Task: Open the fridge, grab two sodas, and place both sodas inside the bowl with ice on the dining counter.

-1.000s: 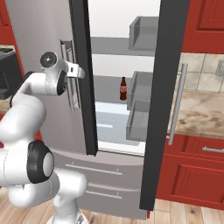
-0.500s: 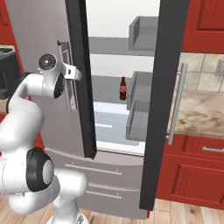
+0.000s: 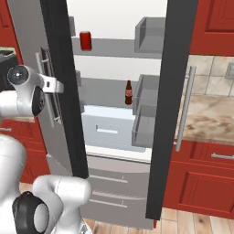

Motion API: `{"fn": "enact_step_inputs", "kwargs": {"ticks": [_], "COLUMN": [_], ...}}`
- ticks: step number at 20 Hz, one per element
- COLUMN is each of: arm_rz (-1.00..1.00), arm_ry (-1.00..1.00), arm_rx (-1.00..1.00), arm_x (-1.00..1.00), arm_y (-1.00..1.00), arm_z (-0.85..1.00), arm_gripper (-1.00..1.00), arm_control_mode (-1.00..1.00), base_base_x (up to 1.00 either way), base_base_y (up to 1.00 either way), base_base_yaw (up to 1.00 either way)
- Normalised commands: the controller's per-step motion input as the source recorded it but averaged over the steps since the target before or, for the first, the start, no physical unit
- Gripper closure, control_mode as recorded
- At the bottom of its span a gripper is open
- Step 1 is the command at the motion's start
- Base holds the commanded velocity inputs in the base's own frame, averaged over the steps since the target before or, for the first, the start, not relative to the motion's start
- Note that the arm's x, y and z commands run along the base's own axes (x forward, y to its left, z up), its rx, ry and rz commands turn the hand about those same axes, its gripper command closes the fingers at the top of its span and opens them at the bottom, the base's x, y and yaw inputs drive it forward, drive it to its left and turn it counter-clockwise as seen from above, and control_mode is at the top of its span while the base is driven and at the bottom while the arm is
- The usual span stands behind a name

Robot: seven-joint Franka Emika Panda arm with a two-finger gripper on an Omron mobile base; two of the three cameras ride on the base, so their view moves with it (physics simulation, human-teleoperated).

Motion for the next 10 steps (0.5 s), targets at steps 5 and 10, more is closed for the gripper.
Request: {"fn": "enact_step_inputs", "kwargs": {"ticks": [5,10], "arm_rz": [0.09,0.05], "arm_ry": [0.00,0.00], "arm_rx": [-0.04,-0.01], "arm_x": [-0.99,-0.84], "arm_y": [0.44,0.44], "arm_z": [0.00,0.00], "arm_gripper": [1.00,-1.00], "arm_control_mode": [-1.00,-1.00], "base_base_x": [0.00,0.00], "base_base_y": [0.00,0.00], "base_base_yaw": [0.00,0.00]}}
